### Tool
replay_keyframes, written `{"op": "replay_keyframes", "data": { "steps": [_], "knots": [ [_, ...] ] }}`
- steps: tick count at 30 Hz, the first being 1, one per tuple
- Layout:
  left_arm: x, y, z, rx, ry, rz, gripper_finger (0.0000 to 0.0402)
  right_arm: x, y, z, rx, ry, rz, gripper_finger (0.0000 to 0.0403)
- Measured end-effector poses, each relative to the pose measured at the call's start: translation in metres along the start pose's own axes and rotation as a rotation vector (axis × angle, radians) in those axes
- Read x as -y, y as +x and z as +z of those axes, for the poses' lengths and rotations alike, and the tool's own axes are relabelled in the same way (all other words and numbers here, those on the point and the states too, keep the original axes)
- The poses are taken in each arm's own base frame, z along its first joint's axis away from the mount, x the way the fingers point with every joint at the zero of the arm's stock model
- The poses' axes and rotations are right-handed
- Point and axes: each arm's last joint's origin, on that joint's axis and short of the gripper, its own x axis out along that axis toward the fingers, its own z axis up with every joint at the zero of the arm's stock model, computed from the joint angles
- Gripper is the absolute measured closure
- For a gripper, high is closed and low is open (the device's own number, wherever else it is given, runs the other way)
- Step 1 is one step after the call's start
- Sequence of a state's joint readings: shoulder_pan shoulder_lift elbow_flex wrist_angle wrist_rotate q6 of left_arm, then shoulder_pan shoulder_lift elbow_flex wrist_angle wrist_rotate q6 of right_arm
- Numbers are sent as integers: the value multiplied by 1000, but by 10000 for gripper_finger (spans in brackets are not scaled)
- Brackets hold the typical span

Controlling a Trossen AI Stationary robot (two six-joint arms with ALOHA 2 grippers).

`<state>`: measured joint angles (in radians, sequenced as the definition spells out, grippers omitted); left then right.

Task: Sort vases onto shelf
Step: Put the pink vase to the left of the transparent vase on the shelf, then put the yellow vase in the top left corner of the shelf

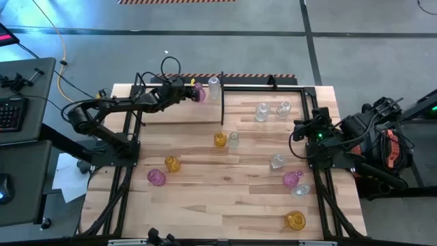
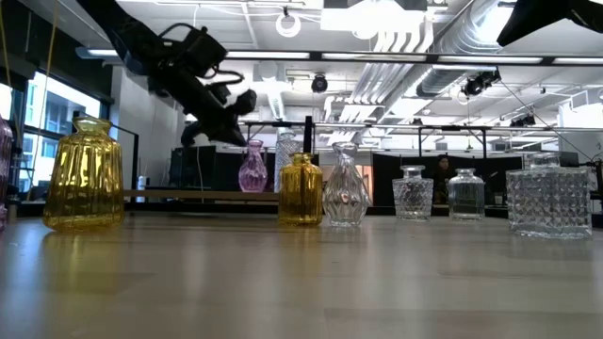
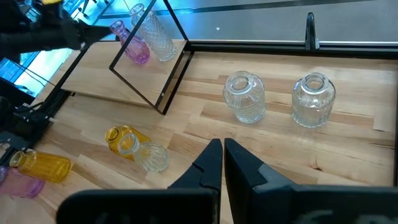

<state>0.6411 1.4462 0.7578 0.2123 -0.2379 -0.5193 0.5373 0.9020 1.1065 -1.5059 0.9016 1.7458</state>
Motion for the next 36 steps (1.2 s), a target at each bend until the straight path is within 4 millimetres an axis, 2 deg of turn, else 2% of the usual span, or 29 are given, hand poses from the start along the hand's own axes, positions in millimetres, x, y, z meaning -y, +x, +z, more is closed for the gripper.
{"op": "replay_keyframes", "data": {
  "steps": [5,12,17,21,25,28,32,36],
  "knots": [
    [5,-30,24,111,70,-49,401,0,0,0,0,-12,0,403],
    [8,-100,61,314,70,-174,401,-7,0,-2,-18,-63,45,403],
    [7,-146,73,378,35,-359,401,-29,0,-1,-31,-119,199,403],
    [5,-174,78,406,0,-517,401,-58,0,12,7,-151,395,403],
    [4,-192,79,419,-14,-612,401,-88,6,31,108,-215,595,403],
    [3,-201,80,421,-12,-668,401,-106,20,40,139,-227,686,403],
    [3,-207,79,400,3,-743,401,-128,49,36,68,-235,710,403],
    [5,-212,77,334,15,-856,401,-157,76,39,-38,-275,716,403]
  ]
}}
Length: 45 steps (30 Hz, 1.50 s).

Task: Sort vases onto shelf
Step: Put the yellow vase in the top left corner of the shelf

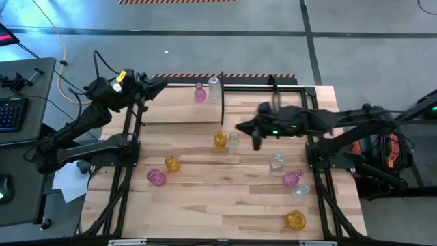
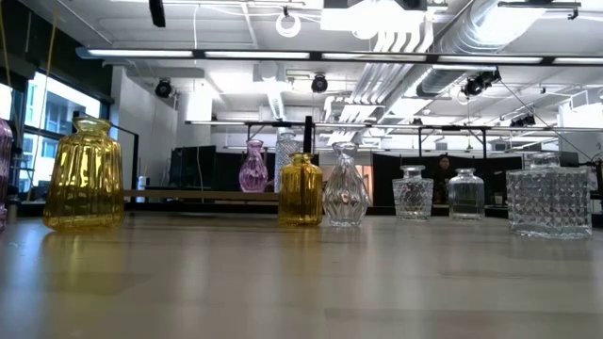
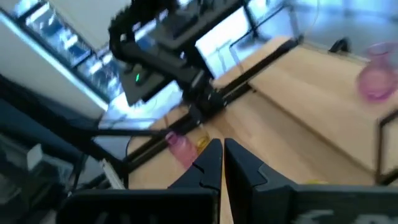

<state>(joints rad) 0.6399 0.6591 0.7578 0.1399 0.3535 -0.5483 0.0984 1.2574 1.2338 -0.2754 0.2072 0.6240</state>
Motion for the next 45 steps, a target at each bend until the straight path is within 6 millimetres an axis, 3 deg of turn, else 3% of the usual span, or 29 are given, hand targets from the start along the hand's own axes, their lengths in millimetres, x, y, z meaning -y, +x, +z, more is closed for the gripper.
{"op": "replay_keyframes", "data": {
  "steps": [7,11,16,22,26,29,34,40,45],
  "knots": [
    [2,-1,-5,-105,-15,-109,402,-23,48,41,-220,-112,-67,403],
    [2,-1,-6,-120,-13,-103,402,-31,69,50,-413,-238,-167,403],
    [2,-2,-7,-118,21,-105,401,-26,101,42,-643,-329,-249,403],
    [7,-8,-4,-111,33,-142,402,-9,148,21,-768,-368,-284,403],
    [14,-18,-1,-97,37,-187,401,7,169,7,-836,-369,-261,403],
    [21,-27,3,-70,51,-212,402,17,179,-1,-885,-376,-257,402],
    [31,-44,8,-17,82,-243,401,25,182,3,-889,-361,-238,383],
    [36,-57,7,-16,81,-244,402,33,183,8,-886,-338,-243,316],
    [36,-60,4,-44,65,-228,401,41,192,1,-916,-371,-250,258]
  ]
}}
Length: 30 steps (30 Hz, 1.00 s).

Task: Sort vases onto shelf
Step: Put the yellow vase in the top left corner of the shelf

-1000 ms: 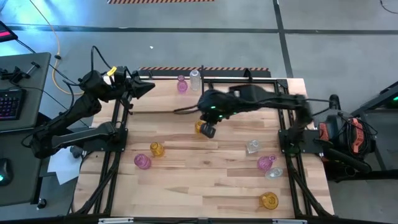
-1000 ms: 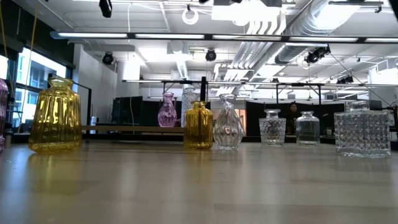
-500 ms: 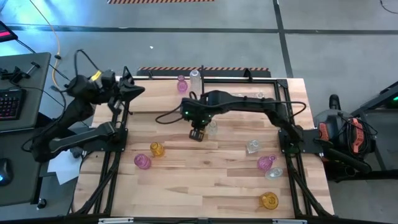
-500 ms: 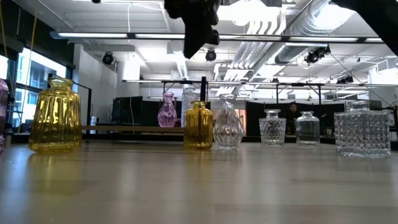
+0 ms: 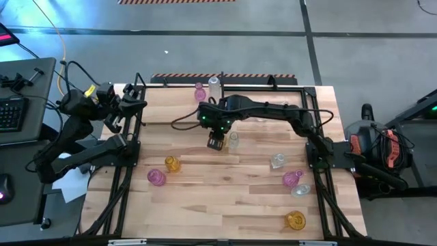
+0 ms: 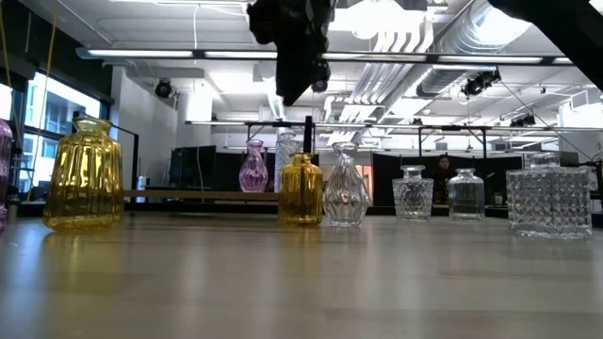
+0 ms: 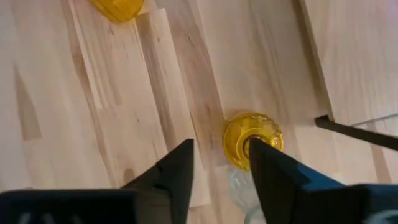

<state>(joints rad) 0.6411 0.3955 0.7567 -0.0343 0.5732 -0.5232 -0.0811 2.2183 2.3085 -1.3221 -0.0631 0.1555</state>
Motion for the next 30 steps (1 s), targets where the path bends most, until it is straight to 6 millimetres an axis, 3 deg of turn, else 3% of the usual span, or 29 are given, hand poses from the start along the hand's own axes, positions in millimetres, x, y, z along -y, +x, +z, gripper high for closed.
{"op": "replay_keyframes", "data": {
  "steps": [4,14,30],
  "knots": [
    [0,-1,-1,-9,-28,5,402,1,13,2,-23,-30,-9,234],
    [0,-1,-2,-19,-34,-3,401,6,51,-1,-146,-88,-94,231],
    [0,-1,-2,-27,-33,-16,401,24,58,-1,-188,-9,-74,231]
  ]
}}
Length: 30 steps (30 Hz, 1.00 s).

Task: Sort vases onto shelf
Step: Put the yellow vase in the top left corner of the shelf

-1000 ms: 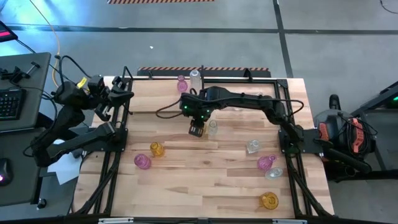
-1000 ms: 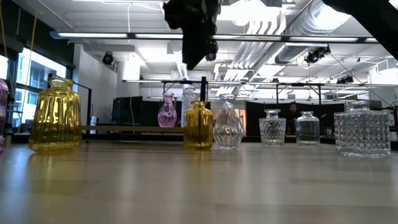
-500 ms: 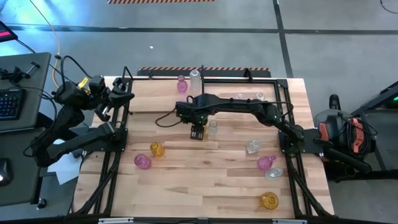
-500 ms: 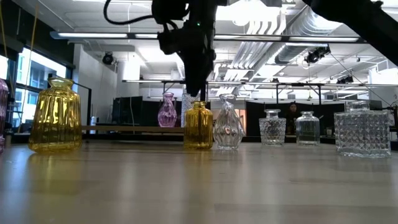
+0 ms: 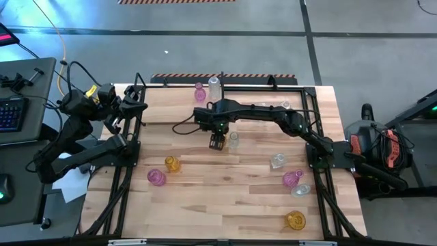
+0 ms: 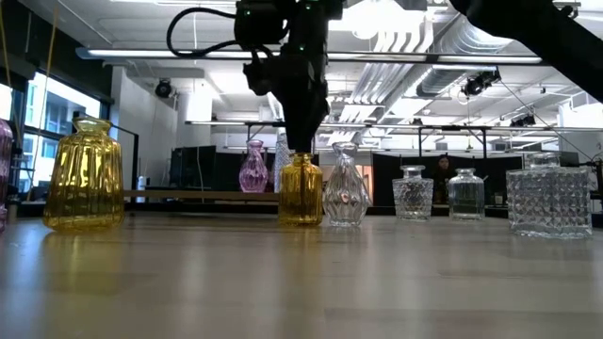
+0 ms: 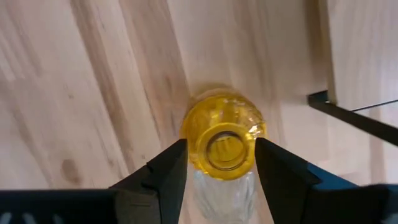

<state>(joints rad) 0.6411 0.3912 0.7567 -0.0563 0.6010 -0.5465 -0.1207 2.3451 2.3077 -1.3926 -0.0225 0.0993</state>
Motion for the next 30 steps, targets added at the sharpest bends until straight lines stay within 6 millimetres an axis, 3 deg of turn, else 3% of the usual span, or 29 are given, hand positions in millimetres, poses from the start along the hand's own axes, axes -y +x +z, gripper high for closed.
{"op": "replay_keyframes", "data": {
  "steps": [17,30],
  "knots": [
    [0,0,0,2,26,1,402,-5,14,7,11,7,39,231],
    [0,0,0,4,28,1,401,-2,18,-5,-120,35,1,231]
  ]
}}
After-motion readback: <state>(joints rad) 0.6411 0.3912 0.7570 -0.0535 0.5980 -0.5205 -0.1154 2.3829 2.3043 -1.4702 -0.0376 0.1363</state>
